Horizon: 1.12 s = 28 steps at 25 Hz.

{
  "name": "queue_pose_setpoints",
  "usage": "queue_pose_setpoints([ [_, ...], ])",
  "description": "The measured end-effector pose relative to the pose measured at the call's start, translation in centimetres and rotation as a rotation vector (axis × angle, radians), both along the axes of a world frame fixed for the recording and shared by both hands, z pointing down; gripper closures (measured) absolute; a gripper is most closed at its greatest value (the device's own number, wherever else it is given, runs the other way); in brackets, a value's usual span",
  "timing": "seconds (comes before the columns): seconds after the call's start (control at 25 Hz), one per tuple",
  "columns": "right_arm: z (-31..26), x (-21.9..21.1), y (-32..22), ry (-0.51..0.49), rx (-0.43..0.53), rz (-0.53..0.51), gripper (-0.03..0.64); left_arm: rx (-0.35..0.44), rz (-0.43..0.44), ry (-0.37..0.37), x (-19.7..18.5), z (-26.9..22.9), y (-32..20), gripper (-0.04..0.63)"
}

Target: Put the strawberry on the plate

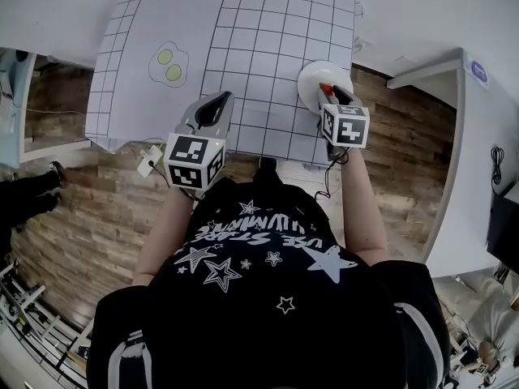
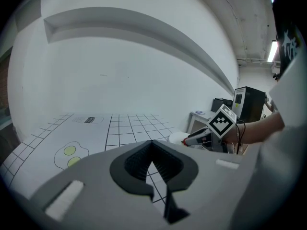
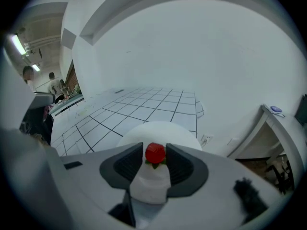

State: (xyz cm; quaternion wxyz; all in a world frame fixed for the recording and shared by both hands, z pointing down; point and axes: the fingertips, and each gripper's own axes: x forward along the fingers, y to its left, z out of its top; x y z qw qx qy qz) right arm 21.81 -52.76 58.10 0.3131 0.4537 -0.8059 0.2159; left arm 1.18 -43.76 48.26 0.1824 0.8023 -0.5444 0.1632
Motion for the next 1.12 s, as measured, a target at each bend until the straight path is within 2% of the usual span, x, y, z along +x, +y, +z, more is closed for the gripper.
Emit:
queue_pose_setpoints([
  [0.28, -2.9, -0.1, 0.3, -0.069, 0.075, 0.037, 0.471, 0.03, 0.007, -0.001, -1.8, -1.0, 1.5, 0.586],
  [0.56, -7.8, -1.7, 1.4, -0.113, 0.209, 0.115, 0.472, 0.056, -0.038, 0.024, -6.2, -2.0, 5.0, 0.586],
  [0.8, -11.7, -5.6, 5.6, -0.187, 0.299, 0.102, 0.472, 0.065, -0.045, 0.049, -9.5, -2.5, 9.1, 0.586],
  [1.12, -13.3, -8.8, 12.2, -0.168, 0.329, 0.101, 0.474, 0.099, -0.001, 0.079, -12.2, -3.4, 14.1, 0.586],
])
